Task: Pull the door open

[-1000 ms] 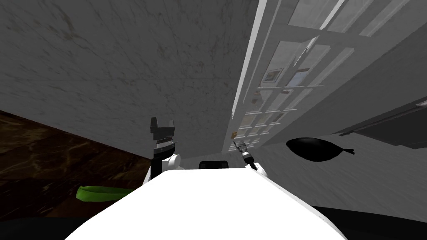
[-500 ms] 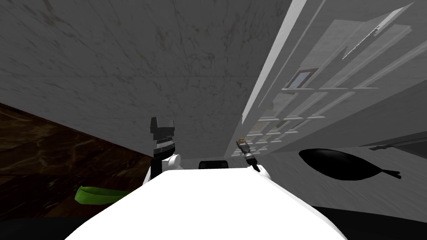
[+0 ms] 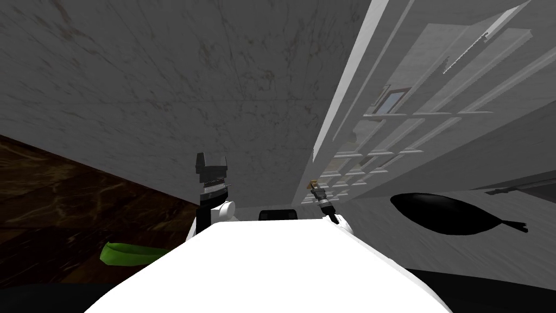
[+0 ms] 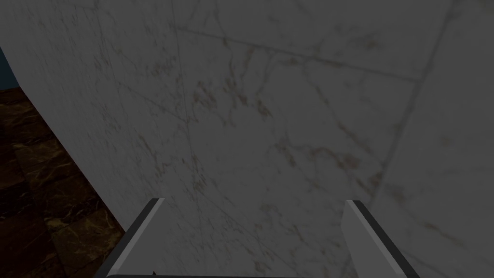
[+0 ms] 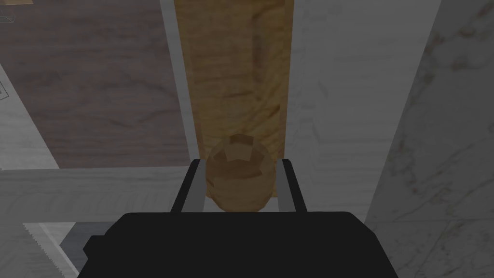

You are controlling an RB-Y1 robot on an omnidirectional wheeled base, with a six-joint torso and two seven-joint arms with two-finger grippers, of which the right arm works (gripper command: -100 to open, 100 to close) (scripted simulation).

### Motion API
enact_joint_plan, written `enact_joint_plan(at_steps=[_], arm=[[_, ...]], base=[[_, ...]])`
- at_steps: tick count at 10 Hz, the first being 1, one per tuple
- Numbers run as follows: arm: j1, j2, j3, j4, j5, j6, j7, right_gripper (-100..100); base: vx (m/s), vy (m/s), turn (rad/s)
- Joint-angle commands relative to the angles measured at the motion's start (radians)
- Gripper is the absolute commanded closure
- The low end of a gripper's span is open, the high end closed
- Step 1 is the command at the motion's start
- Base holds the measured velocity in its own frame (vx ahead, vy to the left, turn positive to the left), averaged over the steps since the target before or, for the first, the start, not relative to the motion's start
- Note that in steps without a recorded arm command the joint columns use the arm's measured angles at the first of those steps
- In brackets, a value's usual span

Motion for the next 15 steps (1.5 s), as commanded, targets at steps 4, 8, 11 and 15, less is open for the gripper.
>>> enact_joint_plan(at_steps=[4,8,11,15], arm=[[-0.001,-0.003,0.015,0.000,-0.031,0.004,-0.068,100],[-0.003,-0.005,0.031,0.000,-0.063,0.008,-0.135,100],[-0.004,-0.008,0.047,-0.001,-0.096,0.011,-0.209,100],[-0.006,-0.012,0.071,-0.001,-0.145,0.017,-0.315,100]], base=[[-0.030,-0.014,0.041],[-0.039,-0.018,0.047],[-0.042,-0.022,0.057],[-0.050,-0.024,0.073]])
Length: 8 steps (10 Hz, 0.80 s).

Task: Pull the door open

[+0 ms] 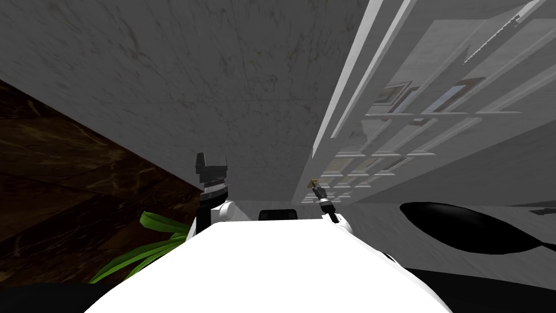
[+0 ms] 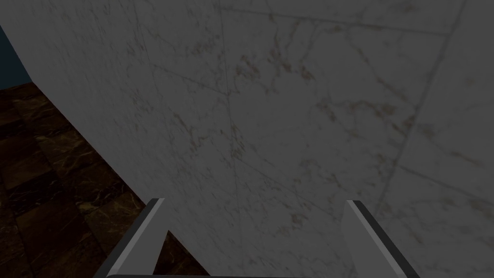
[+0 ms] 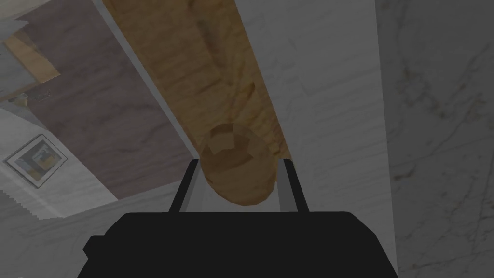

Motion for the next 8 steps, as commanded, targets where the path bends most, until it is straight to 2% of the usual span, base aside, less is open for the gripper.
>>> enact_joint_plan(at_steps=[1,7,8], arm=[[0.002,0.004,0.008,-0.002,-0.007,0.001,-0.029,100],[-0.002,-0.002,0.044,-0.003,-0.080,0.010,-0.186,100],[-0.002,-0.002,0.044,-0.003,-0.080,0.010,-0.199,100]], base=[[-0.036,-0.020,0.027],[-0.038,-0.019,0.061],[-0.034,-0.020,0.030]])
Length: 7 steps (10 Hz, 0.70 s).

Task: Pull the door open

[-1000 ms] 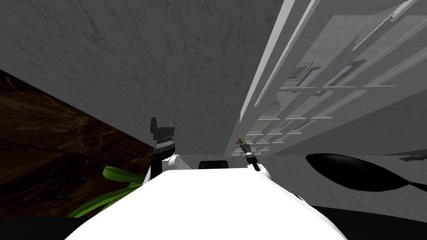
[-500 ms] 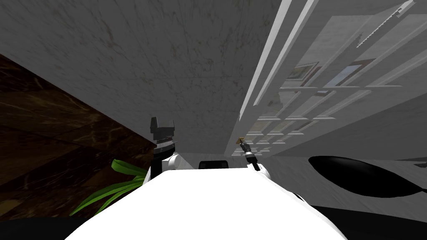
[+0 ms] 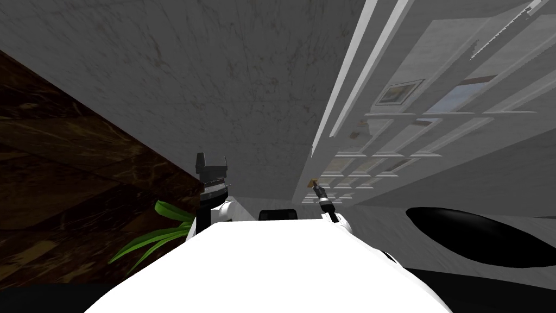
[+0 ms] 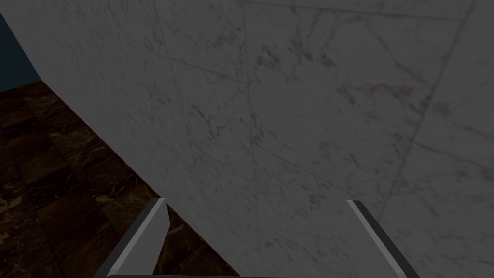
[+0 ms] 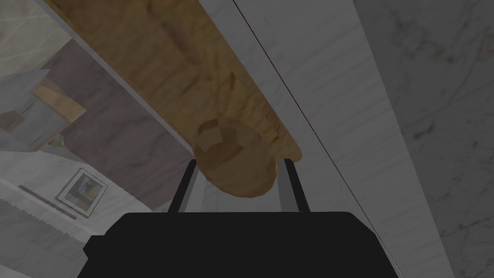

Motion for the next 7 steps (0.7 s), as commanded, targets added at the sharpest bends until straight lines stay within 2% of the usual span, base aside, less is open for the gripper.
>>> enact_joint_plan(at_steps=[1,2,7], arm=[[-0.001,0.004,0.013,0.002,-0.017,0.001,-0.050,100],[-0.001,0.004,0.013,0.002,-0.017,0.001,-0.052,100],[-0.004,-0.002,0.046,0.001,-0.084,0.009,-0.193,100]], base=[[-0.033,-0.018,0.048],[-0.025,-0.012,0.025],[-0.037,-0.020,0.059]])
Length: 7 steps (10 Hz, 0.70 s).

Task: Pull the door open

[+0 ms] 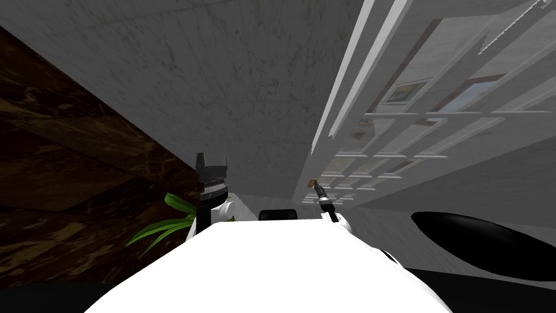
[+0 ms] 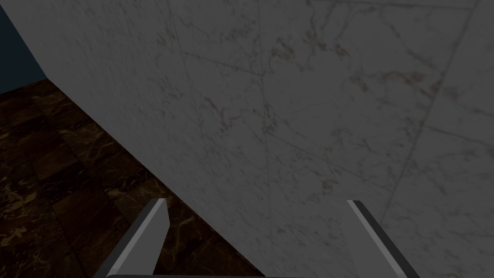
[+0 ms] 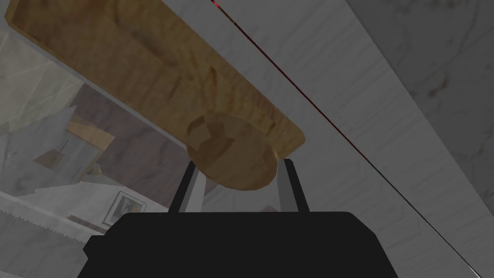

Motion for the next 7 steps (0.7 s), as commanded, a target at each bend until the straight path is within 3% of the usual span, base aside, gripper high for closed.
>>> enact_joint_plan(at_steps=[1,5,7], arm=[[-0.005,0.005,0.010,0.008,-0.009,-0.004,-0.038,100],[-0.006,0.002,0.028,0.008,-0.044,0.000,-0.120,100],[-0.008,-0.001,0.046,0.008,-0.080,0.004,-0.186,100]], base=[[-0.038,-0.023,0.053],[-0.030,-0.016,0.048],[-0.040,-0.026,0.070]])
